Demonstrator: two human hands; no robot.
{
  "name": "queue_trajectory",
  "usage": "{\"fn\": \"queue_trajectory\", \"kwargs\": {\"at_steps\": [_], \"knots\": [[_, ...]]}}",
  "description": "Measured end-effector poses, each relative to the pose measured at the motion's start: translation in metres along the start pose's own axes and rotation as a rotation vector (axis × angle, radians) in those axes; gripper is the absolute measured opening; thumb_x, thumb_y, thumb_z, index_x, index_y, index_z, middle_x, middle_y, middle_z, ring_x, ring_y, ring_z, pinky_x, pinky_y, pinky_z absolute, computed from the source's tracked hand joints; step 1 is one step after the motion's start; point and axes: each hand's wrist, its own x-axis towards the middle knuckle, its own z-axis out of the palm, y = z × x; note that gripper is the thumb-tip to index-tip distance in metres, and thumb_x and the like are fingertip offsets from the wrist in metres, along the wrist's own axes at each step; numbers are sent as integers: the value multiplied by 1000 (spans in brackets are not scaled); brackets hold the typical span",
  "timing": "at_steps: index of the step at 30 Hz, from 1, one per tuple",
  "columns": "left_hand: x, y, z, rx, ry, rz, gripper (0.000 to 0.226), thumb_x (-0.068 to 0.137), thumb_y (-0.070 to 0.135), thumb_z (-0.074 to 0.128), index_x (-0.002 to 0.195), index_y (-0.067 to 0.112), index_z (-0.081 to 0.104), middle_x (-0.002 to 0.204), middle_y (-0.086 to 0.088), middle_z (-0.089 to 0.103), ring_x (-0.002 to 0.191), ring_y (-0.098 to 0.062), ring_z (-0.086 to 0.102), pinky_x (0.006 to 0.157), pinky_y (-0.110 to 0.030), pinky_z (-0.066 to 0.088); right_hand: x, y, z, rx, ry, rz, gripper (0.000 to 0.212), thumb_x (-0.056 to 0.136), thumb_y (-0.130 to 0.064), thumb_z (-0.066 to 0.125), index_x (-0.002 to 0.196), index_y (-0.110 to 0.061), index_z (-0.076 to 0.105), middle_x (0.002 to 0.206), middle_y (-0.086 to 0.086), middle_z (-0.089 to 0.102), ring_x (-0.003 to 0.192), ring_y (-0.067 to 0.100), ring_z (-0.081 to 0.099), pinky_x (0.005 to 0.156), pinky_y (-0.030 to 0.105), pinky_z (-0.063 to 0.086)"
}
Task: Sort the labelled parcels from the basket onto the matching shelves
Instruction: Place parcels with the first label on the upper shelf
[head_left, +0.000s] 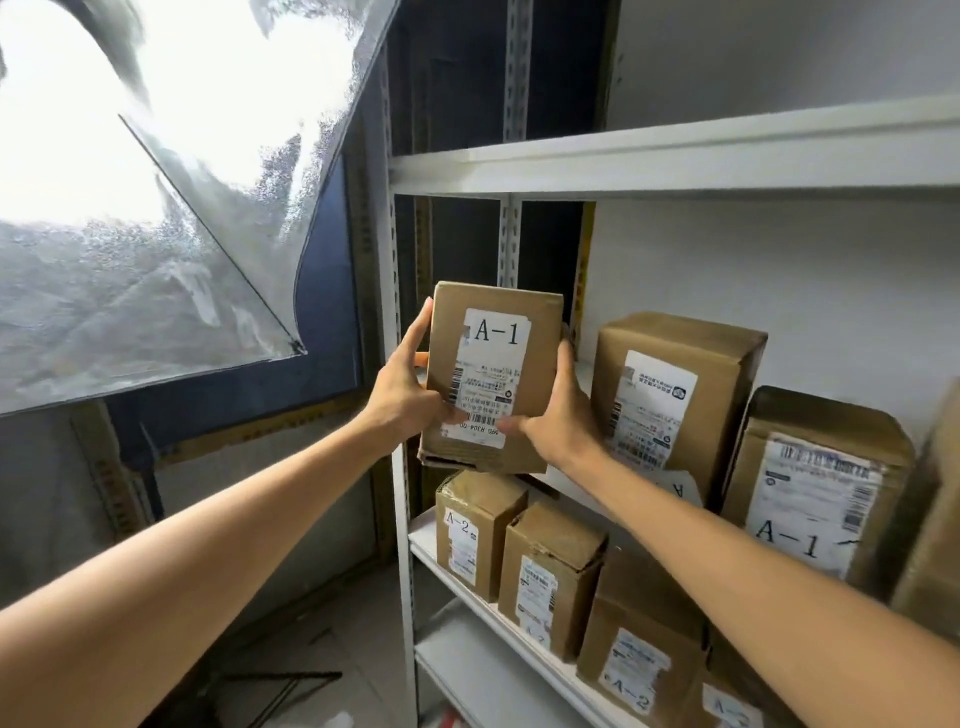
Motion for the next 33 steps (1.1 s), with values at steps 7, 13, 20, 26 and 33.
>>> {"fn": "queue_trajectory", "kwargs": {"at_steps": [7,13,20,26,33], "knots": [[46,-29,3,-80,-122,27,122,65,-17,74,151,38,9,117,1,55,109,-19,57,84,-48,55,24,19,18,-97,130,69,117,79,-3,75,151,-25,-15,150,3,31,136,16,32,108,33,30],[86,-60,16,-149,-196,8,122,62,-17,76,152,34,11,116,-2,54,111,-20,55,84,-49,54,43,35,27,-235,262,132,118,80,-5,75,150,-26,-18,150,4,28,137,17,30,108,32,29],[125,-89,37,-230,-364,28,93,68,-13,75,141,26,32,123,0,51,113,-19,52,83,-45,57,61,51,35,-250,487,190,116,76,-2,76,152,-29,-7,150,0,25,138,17,27,108,30,27],[146,-102,45,-300,-471,24,84,70,-16,71,132,28,33,119,0,49,106,-18,55,71,-36,60,68,60,46,-327,562,215,118,78,-3,75,151,-32,-14,154,1,17,141,20,26,114,46,31],[153,-110,53,-310,-492,49,88,69,-17,72,130,31,31,122,-4,48,110,-20,54,75,-42,59,76,62,56,-292,665,240,115,79,3,71,151,-32,-11,155,4,17,141,22,27,111,49,36]]}}
